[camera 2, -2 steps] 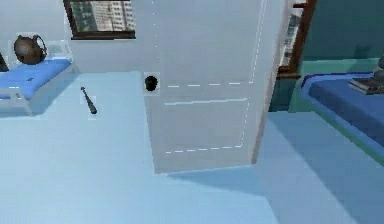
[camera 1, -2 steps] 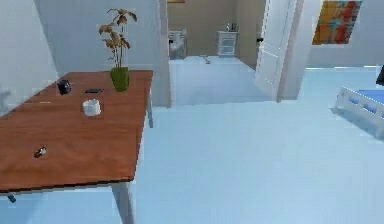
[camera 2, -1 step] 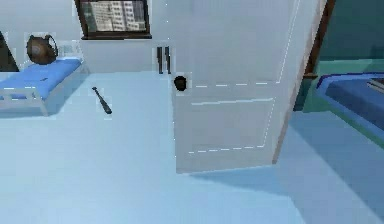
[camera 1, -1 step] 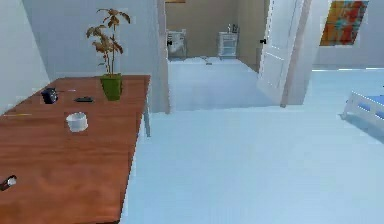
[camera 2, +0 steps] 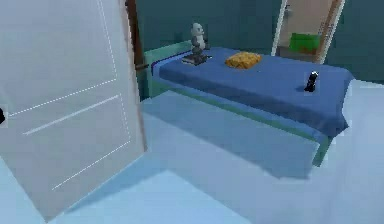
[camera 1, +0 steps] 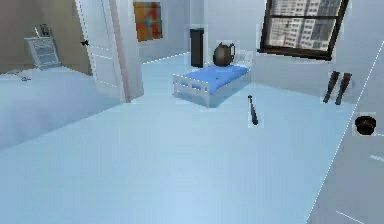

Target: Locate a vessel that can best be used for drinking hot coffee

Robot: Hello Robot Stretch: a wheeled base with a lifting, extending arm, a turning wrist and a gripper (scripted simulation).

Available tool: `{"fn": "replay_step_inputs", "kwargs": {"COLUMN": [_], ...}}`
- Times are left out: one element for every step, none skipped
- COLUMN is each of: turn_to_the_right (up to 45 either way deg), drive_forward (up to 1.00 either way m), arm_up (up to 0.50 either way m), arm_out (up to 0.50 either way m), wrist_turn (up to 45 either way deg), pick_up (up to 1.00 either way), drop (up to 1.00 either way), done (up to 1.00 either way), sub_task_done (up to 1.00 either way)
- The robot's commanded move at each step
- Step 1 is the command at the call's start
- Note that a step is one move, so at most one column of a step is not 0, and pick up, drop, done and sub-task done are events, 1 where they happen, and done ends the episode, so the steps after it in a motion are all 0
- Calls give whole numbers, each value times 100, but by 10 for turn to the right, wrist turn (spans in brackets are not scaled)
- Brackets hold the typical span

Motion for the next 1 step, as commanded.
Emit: {"fn": "replay_step_inputs", "kwargs": {"turn_to_the_right": [450], "drive_forward": [0], "arm_up": [0], "arm_out": [0], "wrist_turn": [0], "pick_up": [0], "drop": [0], "done": [0], "sub_task_done": [0]}}
